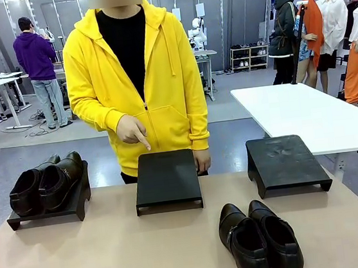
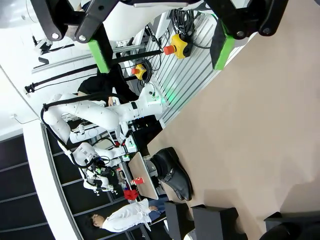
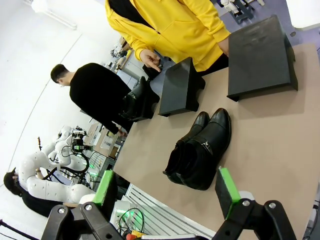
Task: Place the shoes on the stand as instructed by the person.
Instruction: Pick up another pair of Shoes and place it on the Shoes Stand indicated by the person.
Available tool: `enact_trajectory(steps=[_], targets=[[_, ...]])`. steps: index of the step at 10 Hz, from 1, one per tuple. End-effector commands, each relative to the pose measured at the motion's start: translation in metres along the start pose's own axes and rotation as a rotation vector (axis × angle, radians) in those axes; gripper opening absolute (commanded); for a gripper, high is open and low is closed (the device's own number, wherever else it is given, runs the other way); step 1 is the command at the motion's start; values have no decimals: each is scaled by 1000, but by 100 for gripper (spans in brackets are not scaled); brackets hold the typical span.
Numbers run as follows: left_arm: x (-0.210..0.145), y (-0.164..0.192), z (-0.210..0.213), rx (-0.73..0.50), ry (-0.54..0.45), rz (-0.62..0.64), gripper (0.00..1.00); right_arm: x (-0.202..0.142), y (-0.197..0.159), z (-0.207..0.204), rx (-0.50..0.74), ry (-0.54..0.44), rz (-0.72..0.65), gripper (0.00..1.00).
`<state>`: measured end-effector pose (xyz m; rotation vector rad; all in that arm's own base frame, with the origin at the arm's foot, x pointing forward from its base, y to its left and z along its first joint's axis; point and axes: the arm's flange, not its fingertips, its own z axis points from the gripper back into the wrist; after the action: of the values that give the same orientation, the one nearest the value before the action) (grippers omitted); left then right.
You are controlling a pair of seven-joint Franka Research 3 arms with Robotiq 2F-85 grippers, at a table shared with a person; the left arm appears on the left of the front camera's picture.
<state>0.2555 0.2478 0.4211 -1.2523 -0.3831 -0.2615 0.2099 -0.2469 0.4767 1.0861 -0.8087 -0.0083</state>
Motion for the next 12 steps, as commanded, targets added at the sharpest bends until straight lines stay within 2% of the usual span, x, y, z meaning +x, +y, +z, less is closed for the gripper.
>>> enact_trajectory(steps=[1,2,4,7,10,12], targets=[[-3,-3,0,-12,2,-18,100,0,0,0,0,0,0,100],[-3,-3,0,-12,2,-18,100,10,30,5,-13,42,45,100],[-3,-3,0,-12,2,-18,100,30,83,-26,-79,210,98,100],[-3,-3,0,-12,2,-18,100,53,145,-120,-263,474,145,100],[-3,-3,0,-12,2,-18,100,24,190,-220,-419,652,211,100],[-3,-3,0,-12,2,-18,100,-1,203,-268,-554,657,204,100]])
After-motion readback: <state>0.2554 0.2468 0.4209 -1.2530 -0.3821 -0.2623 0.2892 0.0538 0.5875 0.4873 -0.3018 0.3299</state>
